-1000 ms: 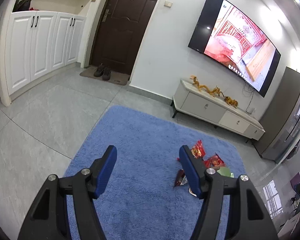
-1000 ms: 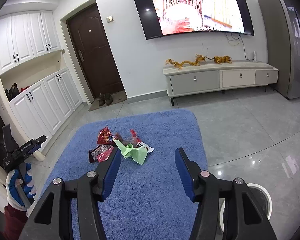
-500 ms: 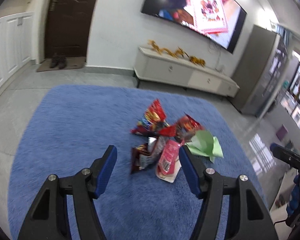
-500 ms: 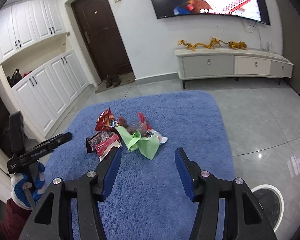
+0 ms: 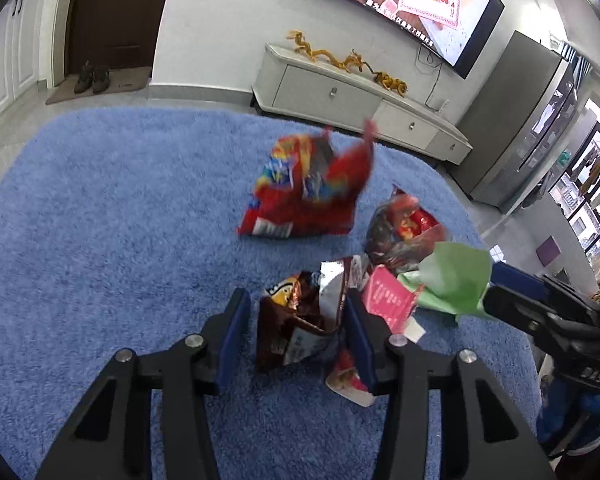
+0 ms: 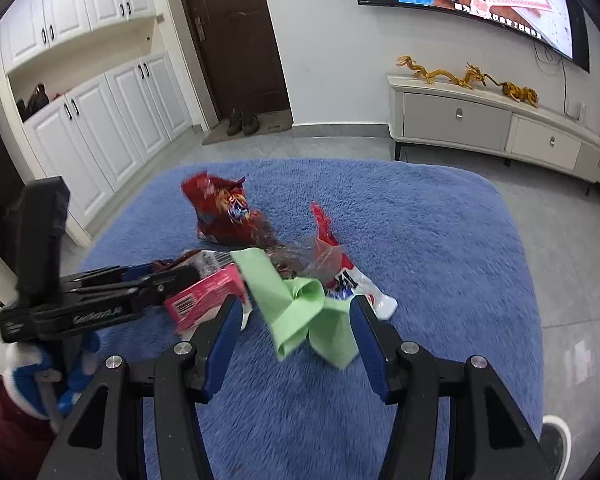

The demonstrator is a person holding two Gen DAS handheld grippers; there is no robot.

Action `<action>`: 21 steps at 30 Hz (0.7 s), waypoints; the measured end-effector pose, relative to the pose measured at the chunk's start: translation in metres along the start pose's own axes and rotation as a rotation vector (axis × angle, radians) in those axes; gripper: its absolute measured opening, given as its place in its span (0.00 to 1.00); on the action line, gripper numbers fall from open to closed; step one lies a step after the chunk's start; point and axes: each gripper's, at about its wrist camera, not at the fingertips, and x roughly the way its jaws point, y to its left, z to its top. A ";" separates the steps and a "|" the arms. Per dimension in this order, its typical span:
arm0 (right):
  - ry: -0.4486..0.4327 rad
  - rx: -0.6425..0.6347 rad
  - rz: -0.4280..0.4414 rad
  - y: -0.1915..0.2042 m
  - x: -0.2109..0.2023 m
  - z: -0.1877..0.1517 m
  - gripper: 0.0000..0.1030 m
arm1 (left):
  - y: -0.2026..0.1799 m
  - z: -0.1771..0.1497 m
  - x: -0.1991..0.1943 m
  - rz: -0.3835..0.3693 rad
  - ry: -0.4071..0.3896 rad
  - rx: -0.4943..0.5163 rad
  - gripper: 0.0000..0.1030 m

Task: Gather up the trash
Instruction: 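Grasp the brown snack bag with the left gripper while the right gripper grasps the green paper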

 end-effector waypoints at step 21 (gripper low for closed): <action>-0.049 -0.032 0.063 0.016 -0.081 -0.054 0.16 | -0.013 -0.036 -0.095 0.054 -0.131 0.006 0.30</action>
